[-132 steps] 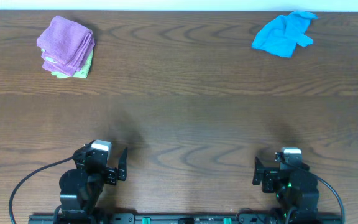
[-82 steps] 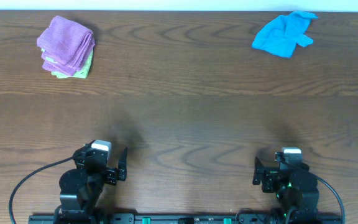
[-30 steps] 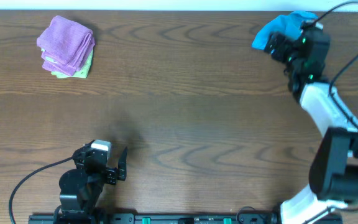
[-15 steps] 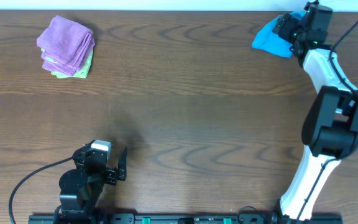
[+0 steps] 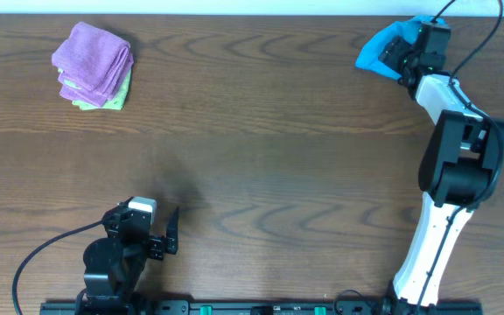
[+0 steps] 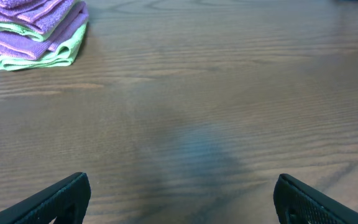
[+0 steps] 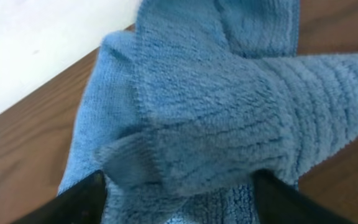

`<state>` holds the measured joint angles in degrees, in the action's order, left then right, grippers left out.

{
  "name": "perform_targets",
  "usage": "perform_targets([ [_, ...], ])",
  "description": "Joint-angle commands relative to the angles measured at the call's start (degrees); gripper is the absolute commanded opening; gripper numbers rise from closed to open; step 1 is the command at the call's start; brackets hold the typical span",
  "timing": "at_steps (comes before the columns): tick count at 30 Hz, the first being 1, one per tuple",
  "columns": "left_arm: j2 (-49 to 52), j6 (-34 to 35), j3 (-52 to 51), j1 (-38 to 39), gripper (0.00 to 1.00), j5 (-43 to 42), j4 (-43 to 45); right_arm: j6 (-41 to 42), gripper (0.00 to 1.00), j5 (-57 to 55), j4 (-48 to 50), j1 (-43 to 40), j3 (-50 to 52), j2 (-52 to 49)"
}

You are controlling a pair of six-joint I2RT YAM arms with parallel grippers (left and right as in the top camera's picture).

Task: Fold the cloth
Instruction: 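Reach the right gripper forward to the crumpled blue cloth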

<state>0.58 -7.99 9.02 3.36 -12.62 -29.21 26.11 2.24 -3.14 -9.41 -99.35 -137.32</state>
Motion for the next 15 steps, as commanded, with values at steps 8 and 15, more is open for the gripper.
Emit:
perform_targets([
  [8,-0.33,-1.01,-0.92,-0.35,0.95,0.39,0.11,1.42,0.01,0.39,-0.55,0.07,-1.16,-1.77],
  [15,-0.33,-1.01,-0.92,-0.35,0.95,0.39,0.11,0.28,0.01,4.68,-4.2,1.6,-1.16,-0.7],
])
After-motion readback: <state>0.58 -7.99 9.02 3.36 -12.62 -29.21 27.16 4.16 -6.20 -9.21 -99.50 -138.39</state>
